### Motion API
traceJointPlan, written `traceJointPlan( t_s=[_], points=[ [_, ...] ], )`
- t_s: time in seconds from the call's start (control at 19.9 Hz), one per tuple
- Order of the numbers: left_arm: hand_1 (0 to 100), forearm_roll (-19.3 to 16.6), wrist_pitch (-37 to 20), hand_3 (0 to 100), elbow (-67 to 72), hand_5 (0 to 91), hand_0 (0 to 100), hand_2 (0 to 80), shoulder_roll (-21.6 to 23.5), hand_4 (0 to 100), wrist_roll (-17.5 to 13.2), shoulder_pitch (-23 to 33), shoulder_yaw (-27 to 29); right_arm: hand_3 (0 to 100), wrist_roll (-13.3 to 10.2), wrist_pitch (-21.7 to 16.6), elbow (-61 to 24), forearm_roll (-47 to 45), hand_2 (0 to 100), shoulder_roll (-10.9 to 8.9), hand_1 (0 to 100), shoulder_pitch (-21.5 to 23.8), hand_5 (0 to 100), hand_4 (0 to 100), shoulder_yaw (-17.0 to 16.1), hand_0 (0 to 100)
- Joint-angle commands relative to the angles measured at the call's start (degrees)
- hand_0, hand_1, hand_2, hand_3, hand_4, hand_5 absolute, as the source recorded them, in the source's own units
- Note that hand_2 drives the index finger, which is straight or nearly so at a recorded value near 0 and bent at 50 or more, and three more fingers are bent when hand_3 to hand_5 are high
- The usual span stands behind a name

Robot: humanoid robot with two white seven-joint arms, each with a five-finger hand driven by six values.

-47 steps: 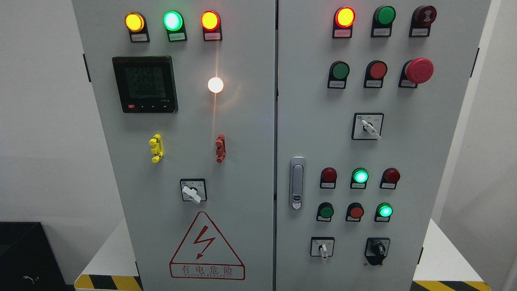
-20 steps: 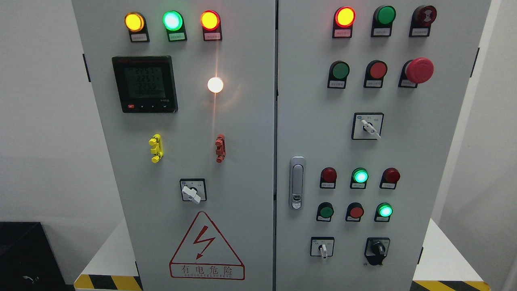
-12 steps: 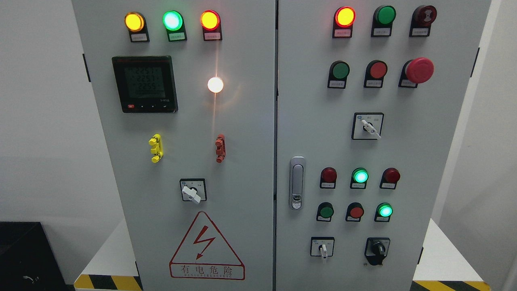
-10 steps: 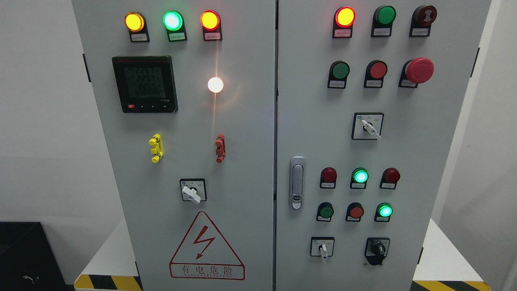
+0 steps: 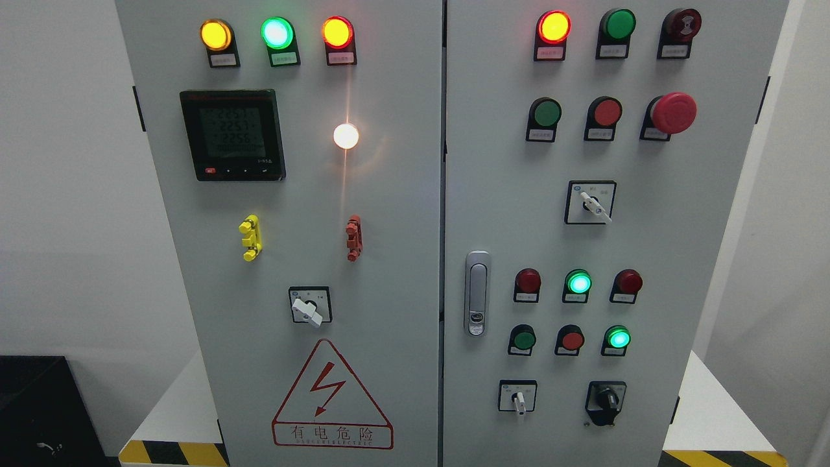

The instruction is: Flip black knob to close circuit

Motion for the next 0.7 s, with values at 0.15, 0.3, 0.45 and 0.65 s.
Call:
traceJointPlan(
  t_s=[0.15,0.3,0.45,0.65],
  points=[
    [56,0.0,0.0,0,-1.3,0.0,12,0.0,0.0,0,0.0,1.2,0.0,100,0.2,1.8,-9.6,15.2,90,0.51,13,-6.4,95,90,-7.6,0],
    [56,0.0,0.0,0,-1.3,0.0,12,0.0,0.0,0,0.0,1.2,0.0,100,0.1,5.4,-12.4,18.3,90,0.77,13,-7.1,95,90,-7.7,0],
    [56,0.0,0.0,0,-1.3,0.0,12,0.0,0.0,0,0.0,1.2,0.0,100,0.1,7.7,-13.6,22.3,90,0.77,12,-7.7,95,90,-7.2,0],
    [56,0.0,0.0,0,-1.3,0.0,12,0.0,0.0,0,0.0,1.2,0.0,100,0.3,10.3,-13.7,25.8,89,0.86,9,-9.2,95,90,-6.6,0]
  ],
)
